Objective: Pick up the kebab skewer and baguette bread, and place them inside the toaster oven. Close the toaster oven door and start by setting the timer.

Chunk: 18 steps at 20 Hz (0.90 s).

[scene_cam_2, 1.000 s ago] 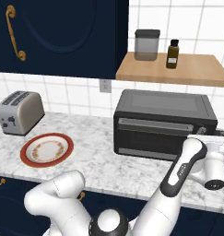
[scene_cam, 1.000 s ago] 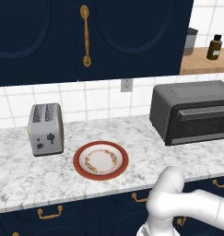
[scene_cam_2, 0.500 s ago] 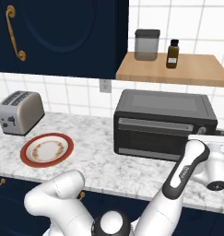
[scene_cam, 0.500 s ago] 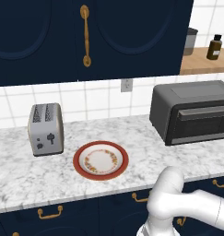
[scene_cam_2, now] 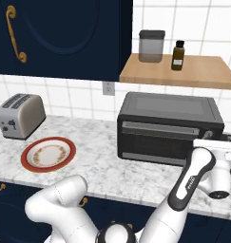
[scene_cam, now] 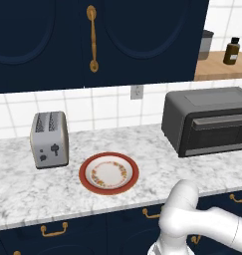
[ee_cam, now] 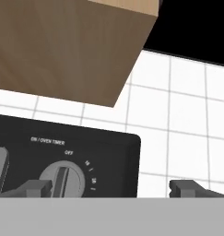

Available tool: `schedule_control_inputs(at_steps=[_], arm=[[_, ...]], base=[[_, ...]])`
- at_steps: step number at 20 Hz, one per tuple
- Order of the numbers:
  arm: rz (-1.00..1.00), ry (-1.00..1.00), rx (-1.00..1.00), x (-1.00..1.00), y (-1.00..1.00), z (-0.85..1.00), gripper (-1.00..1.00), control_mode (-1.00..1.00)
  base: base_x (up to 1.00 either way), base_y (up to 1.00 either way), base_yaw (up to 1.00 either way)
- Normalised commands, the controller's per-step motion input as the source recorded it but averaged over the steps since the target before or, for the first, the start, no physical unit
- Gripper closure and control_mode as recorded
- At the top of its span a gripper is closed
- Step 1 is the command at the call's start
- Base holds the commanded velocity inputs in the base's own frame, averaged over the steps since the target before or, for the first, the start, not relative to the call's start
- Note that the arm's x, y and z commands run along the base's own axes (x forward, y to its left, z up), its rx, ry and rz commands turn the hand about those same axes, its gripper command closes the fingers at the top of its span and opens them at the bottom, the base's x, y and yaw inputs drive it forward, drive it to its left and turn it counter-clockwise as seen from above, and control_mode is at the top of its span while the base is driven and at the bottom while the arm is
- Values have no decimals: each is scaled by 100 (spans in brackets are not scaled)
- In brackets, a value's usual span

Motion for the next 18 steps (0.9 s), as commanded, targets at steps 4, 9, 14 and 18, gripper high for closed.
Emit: schedule_control_inputs(at_steps=[4,9,14,18], arm=[[-8,-6,0,20,-6,0,-100,-100],[-6,-1,0,13,-4,4,-100,-100],[-3,0,0,0,-4,25,-100,-100],[-5,0,0,0,-2,26,-100,-100]], base=[[0,0,0],[0,0,0],[0,0,0],[0,0,0]])
